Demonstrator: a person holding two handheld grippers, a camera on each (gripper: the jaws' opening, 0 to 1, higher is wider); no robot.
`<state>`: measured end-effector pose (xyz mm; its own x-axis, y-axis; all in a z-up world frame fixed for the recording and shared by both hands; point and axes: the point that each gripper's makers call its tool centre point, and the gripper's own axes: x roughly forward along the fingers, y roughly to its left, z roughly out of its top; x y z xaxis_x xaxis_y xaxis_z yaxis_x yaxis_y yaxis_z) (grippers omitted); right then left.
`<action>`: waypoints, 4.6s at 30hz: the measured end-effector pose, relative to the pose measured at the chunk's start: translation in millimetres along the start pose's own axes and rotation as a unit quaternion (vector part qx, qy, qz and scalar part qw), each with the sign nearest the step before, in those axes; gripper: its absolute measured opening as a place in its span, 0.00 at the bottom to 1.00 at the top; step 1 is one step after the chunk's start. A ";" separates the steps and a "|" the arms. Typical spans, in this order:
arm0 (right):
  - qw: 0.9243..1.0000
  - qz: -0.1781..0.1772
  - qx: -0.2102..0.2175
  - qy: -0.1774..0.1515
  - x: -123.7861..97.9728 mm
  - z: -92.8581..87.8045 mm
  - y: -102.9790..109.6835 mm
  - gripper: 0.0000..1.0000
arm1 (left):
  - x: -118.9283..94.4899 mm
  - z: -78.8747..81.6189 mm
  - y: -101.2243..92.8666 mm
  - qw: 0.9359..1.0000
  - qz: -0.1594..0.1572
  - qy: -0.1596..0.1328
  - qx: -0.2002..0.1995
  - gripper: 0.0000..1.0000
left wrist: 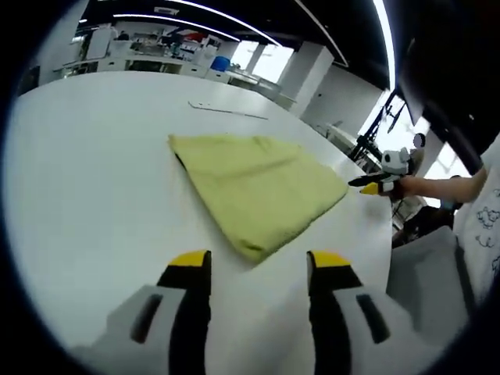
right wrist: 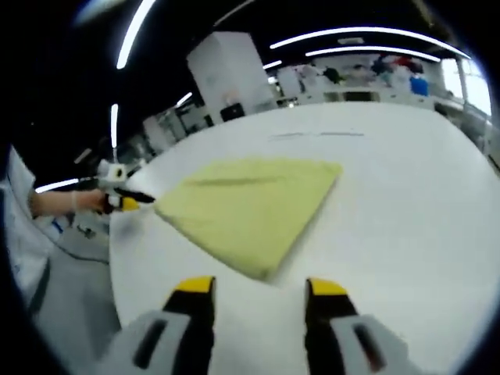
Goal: Fold the garment on the visible template until the final outline fits inside the template.
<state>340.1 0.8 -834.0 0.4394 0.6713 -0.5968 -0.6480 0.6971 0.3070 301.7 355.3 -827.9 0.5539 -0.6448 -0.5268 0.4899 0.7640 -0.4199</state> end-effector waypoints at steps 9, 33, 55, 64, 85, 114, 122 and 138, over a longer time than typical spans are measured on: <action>0.999 -0.015 -0.034 -0.006 4.9 2.8 -8.2 0.17 | -1.2 -0.9 -2.7 1.000 0.008 -0.005 0.000 0.34; 0.999 -0.013 -0.037 -0.005 16.1 2.0 -8.1 0.00 | 10.1 -2.5 -1.4 1.000 0.017 -0.015 0.007 0.06; 1.000 0.007 -0.026 -0.008 2.8 8.3 -7.2 0.00 | -3.1 0.1 2.1 0.999 0.014 -0.002 0.032 0.00; 0.999 0.022 -0.035 0.009 -2.5 -1.9 2.4 0.00 | -7.5 -10.5 -4.0 1.000 0.013 0.003 0.023 0.00; 0.998 0.056 0.000 0.027 -19.8 -34.7 36.1 0.00 | -26.4 -41.2 -19.9 1.000 0.010 0.010 0.001 0.00; 0.999 0.038 0.006 0.004 -45.2 -6.8 53.5 0.34 | -50.1 -5.5 -26.8 0.998 0.019 -0.044 0.033 0.43; 0.998 0.040 -0.026 -0.030 -56.0 18.3 79.4 0.68 | -54.3 6.1 -43.6 0.997 0.020 -0.058 0.052 0.79; 0.998 -0.042 -0.022 -0.045 -63.6 -3.0 71.7 0.99 | -50.6 16.6 -66.1 0.995 0.037 -0.084 0.043 0.99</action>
<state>263.8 7.3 -776.2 0.5457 0.6328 -0.5493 -0.6323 0.7411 0.2256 252.5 336.9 -761.2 0.6912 -0.5875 -0.4207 0.4958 0.8091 -0.3153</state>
